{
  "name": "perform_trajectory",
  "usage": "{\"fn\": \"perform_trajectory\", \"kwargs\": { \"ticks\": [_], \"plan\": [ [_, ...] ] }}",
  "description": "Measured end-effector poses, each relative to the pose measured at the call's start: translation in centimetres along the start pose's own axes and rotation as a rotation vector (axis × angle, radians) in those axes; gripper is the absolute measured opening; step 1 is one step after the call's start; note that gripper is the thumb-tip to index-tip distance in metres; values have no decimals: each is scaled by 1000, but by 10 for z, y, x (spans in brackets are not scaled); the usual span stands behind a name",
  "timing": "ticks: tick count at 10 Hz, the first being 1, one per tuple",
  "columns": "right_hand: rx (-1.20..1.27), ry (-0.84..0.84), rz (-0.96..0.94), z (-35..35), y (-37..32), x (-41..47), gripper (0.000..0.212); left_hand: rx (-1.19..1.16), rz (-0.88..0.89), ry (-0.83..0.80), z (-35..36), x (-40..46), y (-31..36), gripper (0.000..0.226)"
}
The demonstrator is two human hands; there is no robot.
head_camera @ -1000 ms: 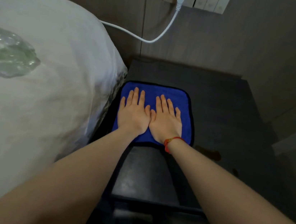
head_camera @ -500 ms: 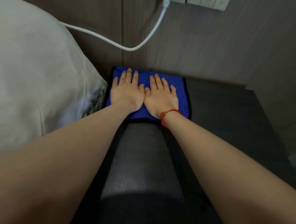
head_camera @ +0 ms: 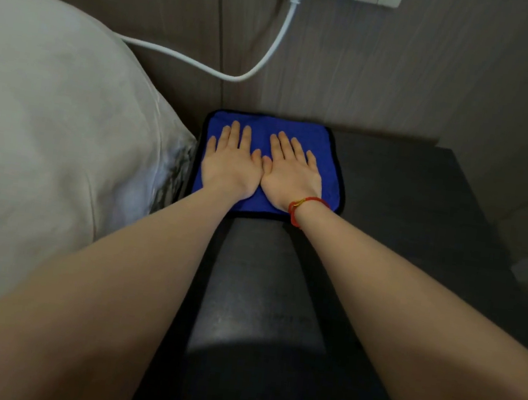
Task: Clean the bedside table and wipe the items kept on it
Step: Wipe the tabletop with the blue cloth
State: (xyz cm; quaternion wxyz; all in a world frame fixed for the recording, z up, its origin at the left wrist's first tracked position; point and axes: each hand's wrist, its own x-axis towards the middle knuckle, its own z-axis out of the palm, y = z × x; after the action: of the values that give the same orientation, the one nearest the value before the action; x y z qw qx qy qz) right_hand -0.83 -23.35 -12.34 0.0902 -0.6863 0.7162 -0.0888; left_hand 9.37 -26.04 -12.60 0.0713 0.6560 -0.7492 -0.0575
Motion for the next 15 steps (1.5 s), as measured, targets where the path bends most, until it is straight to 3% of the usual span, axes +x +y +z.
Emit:
{"fn": "perform_trajectory", "kwargs": {
  "ticks": [9, 12, 15],
  "plan": [
    [-4, 26, 7, 16, -16, -268, 54, -43, 12, 4, -1, -270, 7, 57],
    [4, 20, 18, 16, -14, -266, 55, -50, 8, 10, 0, -268, 6, 58],
    [12, 7, 28, 11, -3, -202, 54, -27, -9, 9, 1, -205, 14, 58]
  ]
}}
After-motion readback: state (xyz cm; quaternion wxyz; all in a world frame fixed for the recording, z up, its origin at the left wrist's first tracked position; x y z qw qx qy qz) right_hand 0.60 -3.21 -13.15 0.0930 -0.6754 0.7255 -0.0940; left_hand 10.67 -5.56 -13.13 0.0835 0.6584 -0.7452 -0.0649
